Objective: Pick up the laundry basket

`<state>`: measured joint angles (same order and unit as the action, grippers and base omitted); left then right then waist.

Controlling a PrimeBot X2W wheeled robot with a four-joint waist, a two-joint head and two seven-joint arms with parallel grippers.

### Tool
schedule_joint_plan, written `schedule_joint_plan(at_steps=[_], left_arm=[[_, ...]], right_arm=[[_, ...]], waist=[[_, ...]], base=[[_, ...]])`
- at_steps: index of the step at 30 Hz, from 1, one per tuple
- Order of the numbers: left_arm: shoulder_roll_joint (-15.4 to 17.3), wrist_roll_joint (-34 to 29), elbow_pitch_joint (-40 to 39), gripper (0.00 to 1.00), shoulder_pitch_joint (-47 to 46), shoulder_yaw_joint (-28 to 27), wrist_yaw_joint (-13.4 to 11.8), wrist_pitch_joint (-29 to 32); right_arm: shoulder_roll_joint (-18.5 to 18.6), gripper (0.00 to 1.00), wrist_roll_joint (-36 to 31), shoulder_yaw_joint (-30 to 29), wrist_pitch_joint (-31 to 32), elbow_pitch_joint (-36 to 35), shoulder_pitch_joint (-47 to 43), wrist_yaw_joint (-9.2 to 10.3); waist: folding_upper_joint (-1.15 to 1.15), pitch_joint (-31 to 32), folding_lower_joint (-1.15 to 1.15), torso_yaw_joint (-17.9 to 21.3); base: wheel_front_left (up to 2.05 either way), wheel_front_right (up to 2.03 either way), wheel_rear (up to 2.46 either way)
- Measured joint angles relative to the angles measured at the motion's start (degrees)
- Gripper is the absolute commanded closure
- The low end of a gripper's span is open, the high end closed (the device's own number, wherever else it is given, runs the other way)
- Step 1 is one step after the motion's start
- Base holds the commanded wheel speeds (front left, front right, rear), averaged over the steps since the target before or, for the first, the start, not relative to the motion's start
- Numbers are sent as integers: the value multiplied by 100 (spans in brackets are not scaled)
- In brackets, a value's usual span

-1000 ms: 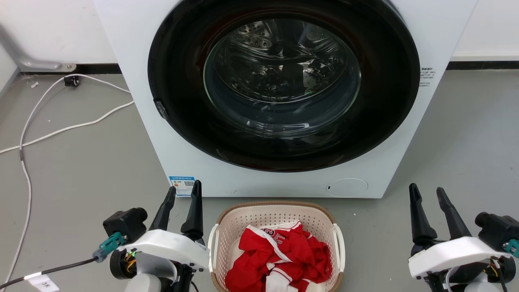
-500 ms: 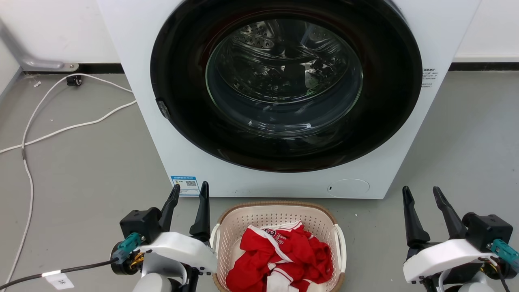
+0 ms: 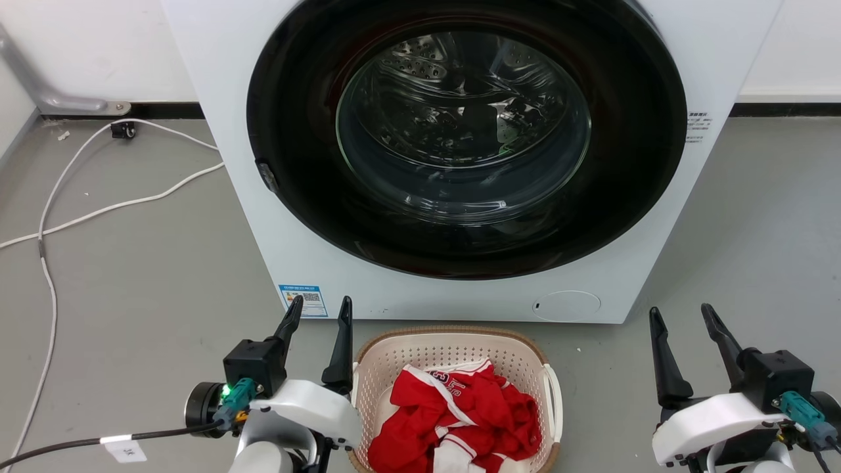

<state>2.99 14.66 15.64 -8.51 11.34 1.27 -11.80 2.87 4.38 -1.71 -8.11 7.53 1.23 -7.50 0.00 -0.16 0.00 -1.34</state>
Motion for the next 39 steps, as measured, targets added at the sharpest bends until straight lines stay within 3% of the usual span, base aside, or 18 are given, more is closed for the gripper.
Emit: schedule_joint_plan(at_steps=[15, 30, 39], left_arm=[[-1, -608, 101, 0, -54, 89, -118, -168], [-5, -1045, 212, 0, -63, 121, -132, -312], [-9, -994, 300, 0, -63, 97, -100, -320]], right_arm=[[0, 0, -500, 1, -130, -15, -7, 0], [2, 0, -442, -35, -364, 90, -47, 0], [2, 0, -255, -30, -420, 199, -51, 0]], waist=[[0, -3, 0, -32], [0, 6, 0, -48], [0, 0, 0, -37]], base=[[0, 0, 0], [0, 0, 0], [0, 0, 0]])
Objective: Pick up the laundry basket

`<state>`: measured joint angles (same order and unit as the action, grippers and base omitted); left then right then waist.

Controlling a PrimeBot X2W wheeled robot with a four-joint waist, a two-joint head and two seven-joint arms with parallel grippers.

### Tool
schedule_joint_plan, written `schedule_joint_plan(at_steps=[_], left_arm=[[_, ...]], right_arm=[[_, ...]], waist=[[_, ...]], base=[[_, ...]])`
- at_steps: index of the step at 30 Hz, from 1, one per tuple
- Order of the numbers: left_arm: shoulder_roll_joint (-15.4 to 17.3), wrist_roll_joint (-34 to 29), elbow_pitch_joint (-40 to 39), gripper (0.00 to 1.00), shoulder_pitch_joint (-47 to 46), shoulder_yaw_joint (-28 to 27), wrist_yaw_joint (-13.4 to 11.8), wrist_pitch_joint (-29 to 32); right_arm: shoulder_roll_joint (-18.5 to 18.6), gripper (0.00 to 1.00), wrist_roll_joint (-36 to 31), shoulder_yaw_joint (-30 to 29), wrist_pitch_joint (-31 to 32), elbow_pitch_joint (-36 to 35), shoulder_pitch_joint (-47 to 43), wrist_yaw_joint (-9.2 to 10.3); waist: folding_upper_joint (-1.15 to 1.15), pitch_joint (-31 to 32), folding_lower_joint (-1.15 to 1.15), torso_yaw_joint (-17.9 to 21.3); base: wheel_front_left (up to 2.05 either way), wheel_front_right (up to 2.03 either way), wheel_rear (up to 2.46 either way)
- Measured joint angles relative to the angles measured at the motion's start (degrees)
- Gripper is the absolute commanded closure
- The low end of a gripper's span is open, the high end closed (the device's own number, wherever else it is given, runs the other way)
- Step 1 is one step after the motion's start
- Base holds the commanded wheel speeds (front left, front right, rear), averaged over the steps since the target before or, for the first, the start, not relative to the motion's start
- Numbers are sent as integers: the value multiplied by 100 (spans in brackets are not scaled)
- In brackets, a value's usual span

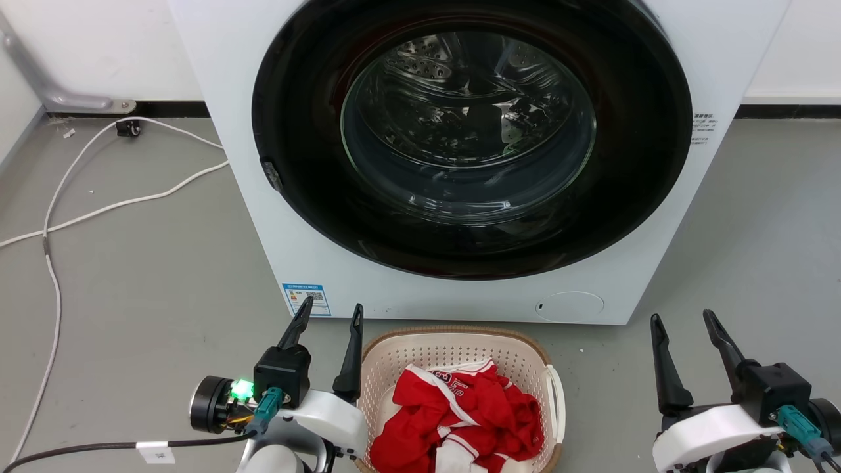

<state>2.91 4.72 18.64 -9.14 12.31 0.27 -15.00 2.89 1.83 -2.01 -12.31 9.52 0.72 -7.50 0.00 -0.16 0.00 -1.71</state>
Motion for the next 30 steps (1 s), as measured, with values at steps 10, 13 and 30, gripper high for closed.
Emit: schedule_joint_plan(at_steps=[10, 13, 30], left_arm=[[-2, 62, 221, 0, -44, -26, 22, -8], [-2, 124, 500, 0, -149, -51, 67, -8], [93, 539, 2714, 0, -1502, -205, 532, -8]], right_arm=[[1, 0, 13, -3, 19, 57, 30, 0], [1, 0, 13, 12, 29, 146, 96, 0], [4, 0, 89, 205, -7, 1530, 1117, 0]], waist=[[0, -104, 0, 25], [0, -249, 0, 50], [0, -1703, -1, 188]], base=[[0, 0, 0], [0, 0, 0], [0, 0, 0]])
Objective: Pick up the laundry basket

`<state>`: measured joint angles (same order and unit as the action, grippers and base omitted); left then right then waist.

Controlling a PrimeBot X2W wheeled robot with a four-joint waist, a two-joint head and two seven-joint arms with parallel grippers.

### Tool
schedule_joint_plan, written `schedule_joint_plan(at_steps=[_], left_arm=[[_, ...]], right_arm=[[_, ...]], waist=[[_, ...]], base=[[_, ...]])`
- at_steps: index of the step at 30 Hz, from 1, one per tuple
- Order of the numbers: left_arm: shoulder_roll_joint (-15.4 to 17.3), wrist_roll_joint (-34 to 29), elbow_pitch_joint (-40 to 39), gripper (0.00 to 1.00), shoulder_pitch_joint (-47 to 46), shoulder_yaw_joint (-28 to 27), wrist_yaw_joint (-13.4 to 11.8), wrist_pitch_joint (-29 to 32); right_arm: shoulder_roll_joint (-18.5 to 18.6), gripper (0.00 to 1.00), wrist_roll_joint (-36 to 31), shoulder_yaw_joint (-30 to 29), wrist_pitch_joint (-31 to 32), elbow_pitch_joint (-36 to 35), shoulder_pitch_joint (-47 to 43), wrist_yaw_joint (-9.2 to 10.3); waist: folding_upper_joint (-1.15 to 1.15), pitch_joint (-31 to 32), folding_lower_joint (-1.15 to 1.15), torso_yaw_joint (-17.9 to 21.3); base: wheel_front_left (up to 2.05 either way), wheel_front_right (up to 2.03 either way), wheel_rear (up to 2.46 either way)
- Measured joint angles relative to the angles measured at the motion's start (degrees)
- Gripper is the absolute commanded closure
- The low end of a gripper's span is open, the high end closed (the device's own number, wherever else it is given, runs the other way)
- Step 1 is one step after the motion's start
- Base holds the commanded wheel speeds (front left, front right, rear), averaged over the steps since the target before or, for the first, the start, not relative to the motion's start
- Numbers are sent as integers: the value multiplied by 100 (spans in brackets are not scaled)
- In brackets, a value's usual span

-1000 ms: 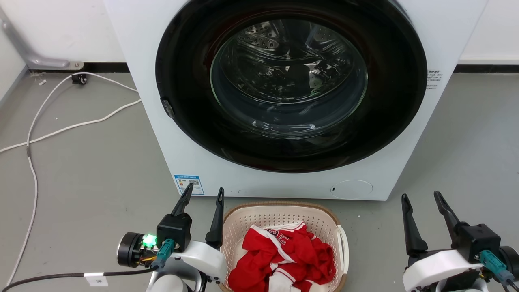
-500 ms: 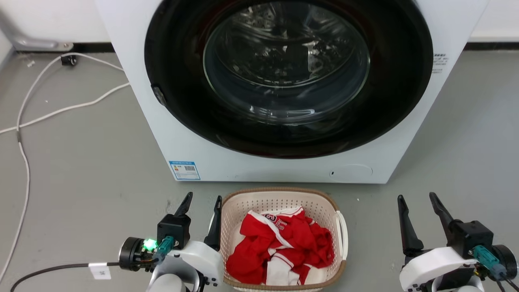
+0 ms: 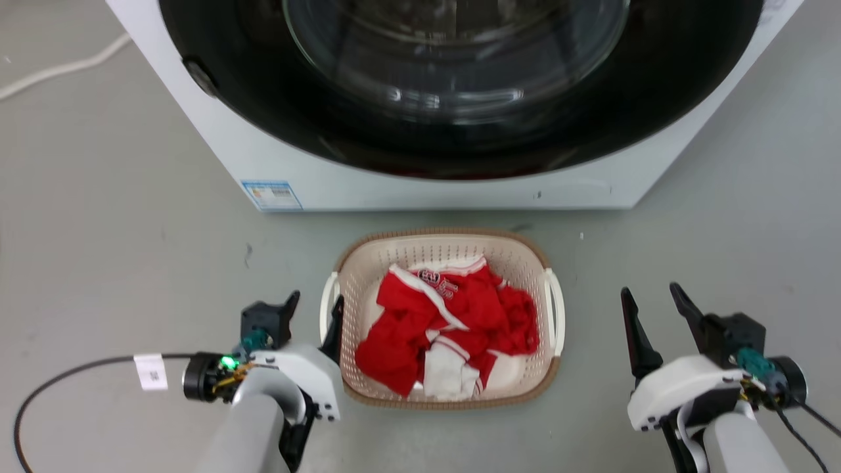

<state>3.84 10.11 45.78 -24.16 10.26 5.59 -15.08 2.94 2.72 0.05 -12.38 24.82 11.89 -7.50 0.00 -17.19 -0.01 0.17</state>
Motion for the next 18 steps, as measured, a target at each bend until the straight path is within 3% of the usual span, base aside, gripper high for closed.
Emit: schedule_joint_plan(at_steps=[11, 18], left_arm=[[169, 416, 1307, 0, -1473, 144, 175, 193], [389, 953, 1756, 0, -2083, 565, 181, 679]], right_arm=[[-1, 0, 7, 87, -62, 1335, 1353, 0], [-1, 0, 320, 605, 91, 2336, 2246, -1]], waist=[[0, -1265, -1, 80], [0, -1881, -1, 189]], base=[[0, 0, 0], [0, 0, 0]])
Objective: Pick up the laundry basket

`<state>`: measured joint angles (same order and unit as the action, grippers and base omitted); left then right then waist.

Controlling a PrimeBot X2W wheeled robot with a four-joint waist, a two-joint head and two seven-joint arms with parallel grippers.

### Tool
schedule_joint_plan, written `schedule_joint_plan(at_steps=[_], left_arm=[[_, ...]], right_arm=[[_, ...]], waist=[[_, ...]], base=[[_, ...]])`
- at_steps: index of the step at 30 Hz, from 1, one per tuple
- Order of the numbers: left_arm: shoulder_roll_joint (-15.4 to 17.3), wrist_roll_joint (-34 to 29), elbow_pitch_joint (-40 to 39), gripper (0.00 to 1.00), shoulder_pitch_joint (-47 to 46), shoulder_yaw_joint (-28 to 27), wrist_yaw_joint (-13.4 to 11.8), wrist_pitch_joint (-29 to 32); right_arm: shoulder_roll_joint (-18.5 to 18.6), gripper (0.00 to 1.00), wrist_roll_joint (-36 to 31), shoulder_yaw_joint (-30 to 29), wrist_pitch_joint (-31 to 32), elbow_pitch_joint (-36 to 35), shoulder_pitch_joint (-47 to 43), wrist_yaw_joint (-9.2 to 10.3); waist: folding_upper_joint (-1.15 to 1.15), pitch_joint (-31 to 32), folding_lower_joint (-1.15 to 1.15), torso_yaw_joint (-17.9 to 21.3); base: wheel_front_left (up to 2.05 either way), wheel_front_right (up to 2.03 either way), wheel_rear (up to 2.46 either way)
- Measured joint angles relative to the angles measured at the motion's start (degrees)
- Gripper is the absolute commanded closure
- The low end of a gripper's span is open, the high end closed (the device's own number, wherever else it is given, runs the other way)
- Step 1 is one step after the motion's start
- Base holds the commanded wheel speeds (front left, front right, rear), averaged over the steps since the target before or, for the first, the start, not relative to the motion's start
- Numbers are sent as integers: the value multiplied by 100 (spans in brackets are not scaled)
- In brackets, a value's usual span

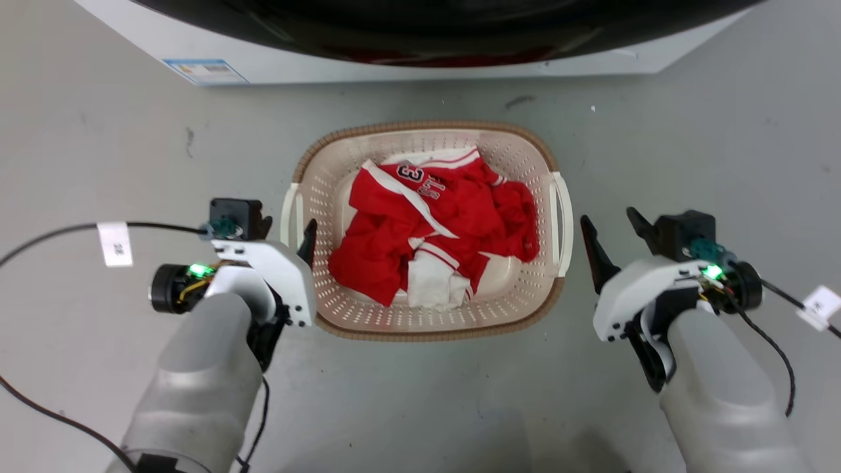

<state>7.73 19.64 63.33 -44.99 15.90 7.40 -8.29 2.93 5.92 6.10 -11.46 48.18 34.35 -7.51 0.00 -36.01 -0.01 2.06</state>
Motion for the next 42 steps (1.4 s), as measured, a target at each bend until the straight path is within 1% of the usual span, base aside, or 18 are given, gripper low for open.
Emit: schedule_joint_plan(at_steps=[7, 12, 19, 27, 28, 29, 30, 31, 42], left_arm=[[225, 591, 127, 0, -365, 468, 0, 567], [346, 958, 190, 0, -563, 720, 0, 910], [454, 1383, 221, 0, -843, 1027, 1, 1262], [567, 1672, 234, 0, -1202, 1388, 0, 1393], [568, 1705, 242, 7, -1240, 1430, 0, 1402], [560, 1766, 247, 67, -1266, 1471, 0, 1448], [553, 1803, 253, 100, -1279, 1518, 1, 1468], [543, 1842, 255, 100, -1283, 1556, 1, 1480], [510, 2347, 261, 100, -1329, 1931, 13, 1468]], right_arm=[[1, 0, 433, 575, 292, 818, 745, 1], [-1, 0, 597, 894, 450, 1269, 1187, 0], [-1, 0, 817, 1270, 606, 1699, 1715, 1], [-2, 0, 998, 1566, 737, 1993, 2225, 0], [-2, 0, 1045, 1594, 758, 2024, 2263, 0], [-2, 50, 1107, 1616, 809, 2054, 2292, 0], [-2, 75, 1159, 1657, 844, 2081, 2309, 0], [-2, 100, 1185, 1685, 848, 2101, 2321, 0], [0, 100, 1499, 1968, 849, 2260, 2390, 12]], waist=[[0, -377, 0, 76], [0, -610, 0, 71], [0, -962, 1, 46], [0, -1367, 0, -4], [0, -1407, 0, -13], [0, -1442, 0, -24], [0, -1469, 0, -36], [0, -1489, 1, -47], [0, -1482, 1, -96]], base=[[0, 0, 0], [0, 0, 0], [0, 0, 0], [0, 0, 0], [0, 0, 0], [0, 0, 0], [0, 0, 0], [0, 0, 0], [0, 0, 0]])
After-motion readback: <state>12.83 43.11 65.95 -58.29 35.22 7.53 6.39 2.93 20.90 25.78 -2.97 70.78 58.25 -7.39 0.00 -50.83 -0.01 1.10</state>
